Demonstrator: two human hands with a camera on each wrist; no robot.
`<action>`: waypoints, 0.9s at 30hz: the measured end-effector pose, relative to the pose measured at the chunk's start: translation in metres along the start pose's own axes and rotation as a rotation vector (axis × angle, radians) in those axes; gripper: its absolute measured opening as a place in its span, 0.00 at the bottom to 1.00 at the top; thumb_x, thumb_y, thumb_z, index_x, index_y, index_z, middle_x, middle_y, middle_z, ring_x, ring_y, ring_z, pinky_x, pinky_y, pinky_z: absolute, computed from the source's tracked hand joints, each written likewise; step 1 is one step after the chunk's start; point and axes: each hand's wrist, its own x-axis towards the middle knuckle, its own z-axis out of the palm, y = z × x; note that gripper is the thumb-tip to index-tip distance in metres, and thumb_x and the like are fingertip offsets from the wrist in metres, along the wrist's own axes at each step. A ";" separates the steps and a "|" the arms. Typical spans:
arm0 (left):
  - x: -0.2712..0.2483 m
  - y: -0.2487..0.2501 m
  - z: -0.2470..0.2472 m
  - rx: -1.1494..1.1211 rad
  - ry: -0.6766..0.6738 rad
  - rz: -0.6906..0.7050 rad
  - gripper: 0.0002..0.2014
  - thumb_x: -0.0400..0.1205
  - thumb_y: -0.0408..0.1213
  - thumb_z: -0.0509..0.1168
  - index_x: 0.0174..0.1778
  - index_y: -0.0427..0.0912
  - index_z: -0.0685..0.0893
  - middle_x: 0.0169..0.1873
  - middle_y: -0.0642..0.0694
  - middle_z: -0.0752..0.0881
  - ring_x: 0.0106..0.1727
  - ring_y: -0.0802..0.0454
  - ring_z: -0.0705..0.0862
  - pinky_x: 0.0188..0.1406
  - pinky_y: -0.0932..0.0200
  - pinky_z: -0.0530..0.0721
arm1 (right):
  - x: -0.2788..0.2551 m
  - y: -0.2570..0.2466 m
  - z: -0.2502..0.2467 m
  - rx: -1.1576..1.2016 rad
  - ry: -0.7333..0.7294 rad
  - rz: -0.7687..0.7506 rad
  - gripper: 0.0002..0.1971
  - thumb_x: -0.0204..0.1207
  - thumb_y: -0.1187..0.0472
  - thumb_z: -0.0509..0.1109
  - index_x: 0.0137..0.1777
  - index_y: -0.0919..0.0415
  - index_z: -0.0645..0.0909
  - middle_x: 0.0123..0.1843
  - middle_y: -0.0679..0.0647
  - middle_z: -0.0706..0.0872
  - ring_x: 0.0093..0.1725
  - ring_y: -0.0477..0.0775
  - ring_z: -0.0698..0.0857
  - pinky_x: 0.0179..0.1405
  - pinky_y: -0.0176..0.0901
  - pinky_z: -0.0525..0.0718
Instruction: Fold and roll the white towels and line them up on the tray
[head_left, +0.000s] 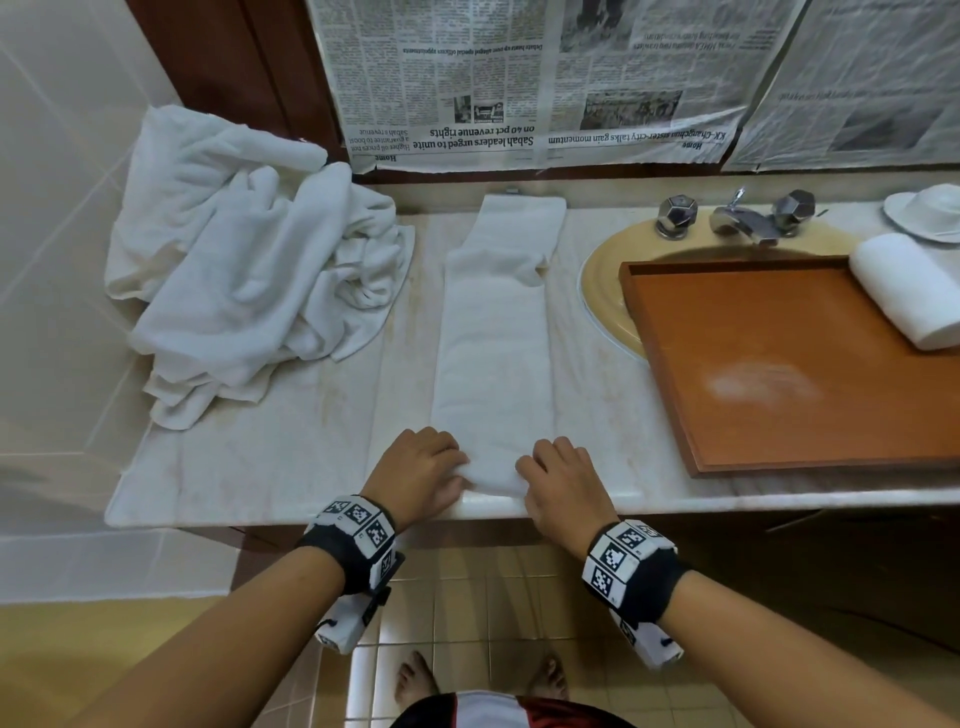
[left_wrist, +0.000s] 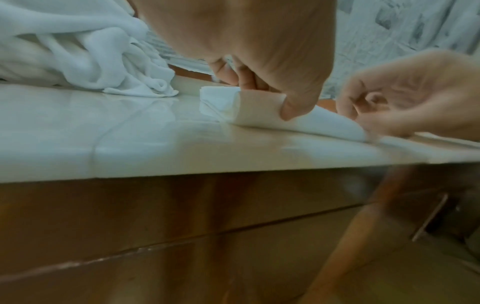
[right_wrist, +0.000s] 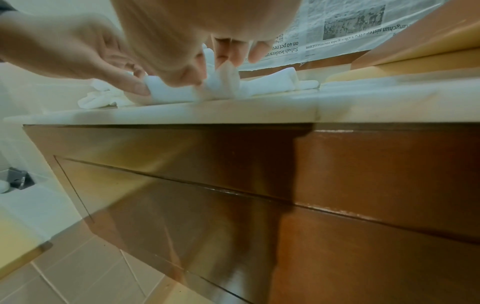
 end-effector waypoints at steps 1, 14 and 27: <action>0.000 -0.001 0.001 -0.028 -0.001 -0.035 0.16 0.72 0.47 0.61 0.43 0.43 0.91 0.40 0.49 0.87 0.37 0.46 0.85 0.35 0.56 0.79 | -0.002 0.003 0.000 0.000 -0.005 -0.006 0.16 0.56 0.56 0.79 0.44 0.56 0.81 0.41 0.52 0.80 0.40 0.55 0.76 0.34 0.47 0.78; 0.048 0.006 -0.007 -0.333 -0.020 -0.730 0.04 0.79 0.38 0.69 0.46 0.48 0.89 0.46 0.52 0.87 0.51 0.52 0.83 0.54 0.59 0.78 | 0.041 0.032 -0.026 0.524 -0.281 0.427 0.10 0.78 0.57 0.63 0.58 0.51 0.72 0.53 0.54 0.75 0.53 0.60 0.75 0.57 0.49 0.77; 0.039 0.006 0.000 -0.124 -0.041 -0.180 0.11 0.72 0.45 0.64 0.41 0.42 0.87 0.41 0.48 0.84 0.40 0.49 0.82 0.37 0.58 0.82 | 0.047 0.008 -0.019 0.076 -0.149 0.129 0.15 0.49 0.59 0.78 0.35 0.56 0.77 0.36 0.50 0.79 0.36 0.55 0.78 0.30 0.47 0.74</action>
